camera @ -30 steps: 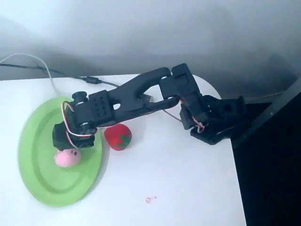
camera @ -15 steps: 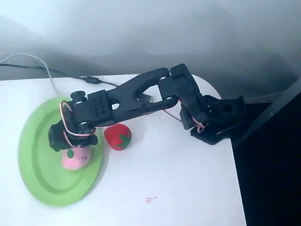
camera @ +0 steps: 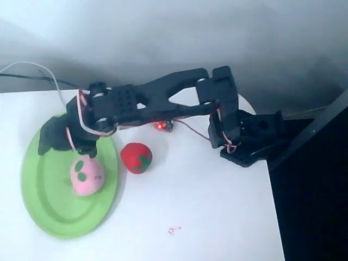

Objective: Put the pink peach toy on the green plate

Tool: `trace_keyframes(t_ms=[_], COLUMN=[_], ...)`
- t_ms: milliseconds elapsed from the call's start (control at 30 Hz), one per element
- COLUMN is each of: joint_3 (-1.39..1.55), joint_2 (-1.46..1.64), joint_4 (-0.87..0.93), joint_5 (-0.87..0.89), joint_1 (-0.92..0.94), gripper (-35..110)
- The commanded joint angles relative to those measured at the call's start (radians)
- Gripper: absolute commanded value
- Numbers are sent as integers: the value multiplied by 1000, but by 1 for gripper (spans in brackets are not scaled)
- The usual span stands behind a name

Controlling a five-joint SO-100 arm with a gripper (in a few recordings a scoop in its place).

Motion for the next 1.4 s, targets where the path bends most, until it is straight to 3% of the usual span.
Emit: trace_keyframes(t_ms=[0, 167, 500, 700, 867, 1100, 1367], joint_3=[130, 403, 807, 1249, 1551, 1759, 1894], joint_2=[202, 453, 945, 1397, 1717, 1873, 1878], joint_4=[0, 0, 6, 6, 29, 87, 149], joint_5=[-67, -57, 83, 210, 193, 160, 170], joint_1=[26, 81, 54, -49, 38, 161, 103], gripper=[28, 1, 0, 0, 0, 0, 0])
